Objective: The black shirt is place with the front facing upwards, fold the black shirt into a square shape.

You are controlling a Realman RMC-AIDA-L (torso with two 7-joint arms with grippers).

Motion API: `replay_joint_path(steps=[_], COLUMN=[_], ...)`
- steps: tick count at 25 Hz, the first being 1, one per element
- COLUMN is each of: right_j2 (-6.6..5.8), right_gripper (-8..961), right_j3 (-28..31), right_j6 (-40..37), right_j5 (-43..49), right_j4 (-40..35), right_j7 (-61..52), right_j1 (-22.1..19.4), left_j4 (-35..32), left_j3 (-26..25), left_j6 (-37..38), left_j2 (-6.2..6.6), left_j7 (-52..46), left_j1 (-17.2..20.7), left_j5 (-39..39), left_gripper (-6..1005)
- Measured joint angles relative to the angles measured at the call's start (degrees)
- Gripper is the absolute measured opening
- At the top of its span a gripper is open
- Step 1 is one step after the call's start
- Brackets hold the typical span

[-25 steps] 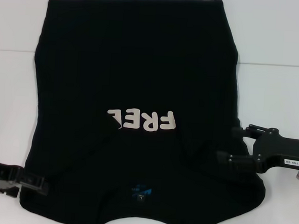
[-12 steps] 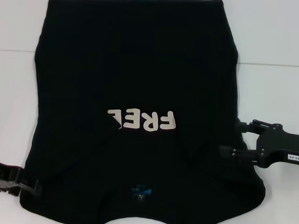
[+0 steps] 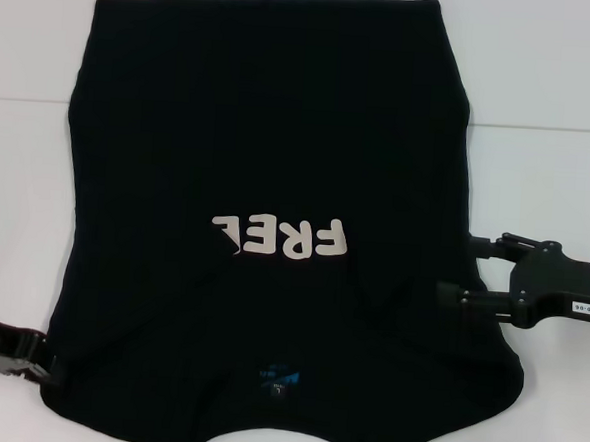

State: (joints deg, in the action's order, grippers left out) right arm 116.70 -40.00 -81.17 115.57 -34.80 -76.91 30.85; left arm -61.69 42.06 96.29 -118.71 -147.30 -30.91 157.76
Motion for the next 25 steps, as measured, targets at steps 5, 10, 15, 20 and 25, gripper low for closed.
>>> replay_joint_path(steps=[5, 10, 15, 20, 25], right_j2=[-0.12, -1.11, -3.66, -6.25, -4.97], right_gripper=[940, 925, 907, 888, 870], right_j3=[0.0, -0.3, -0.7, 0.0, -0.5], right_j6=[-0.1, -0.3, -3.5, -12.9, -18.8], right_j5=[0.0, 2.2, 12.4, 26.5, 36.9], right_j4=[-0.3, -4.7, -13.4, -19.4, -22.6], right_j7=[-1.3, -12.0, -33.1, -50.4, -58.3], right_j1=[0.0, 0.0, 2.8, 9.2, 14.0], left_j4=[-0.3, -0.6, -0.9, -1.0, -1.0], left_j3=[-0.1, -0.5, -0.5, -0.6, -0.6], left_j6=[0.0, 0.5, 1.6, 2.5, 3.4], left_j2=[-0.03, 0.15, 0.24, 0.42, 0.55], left_j7=[0.3, 0.0, 0.4, 0.4, 0.8], left_j1=[0.1, -0.1, -0.3, -0.4, -0.5], left_j5=[0.0, -0.3, -0.5, -0.6, -0.7], left_gripper=[211, 95, 49, 40, 33])
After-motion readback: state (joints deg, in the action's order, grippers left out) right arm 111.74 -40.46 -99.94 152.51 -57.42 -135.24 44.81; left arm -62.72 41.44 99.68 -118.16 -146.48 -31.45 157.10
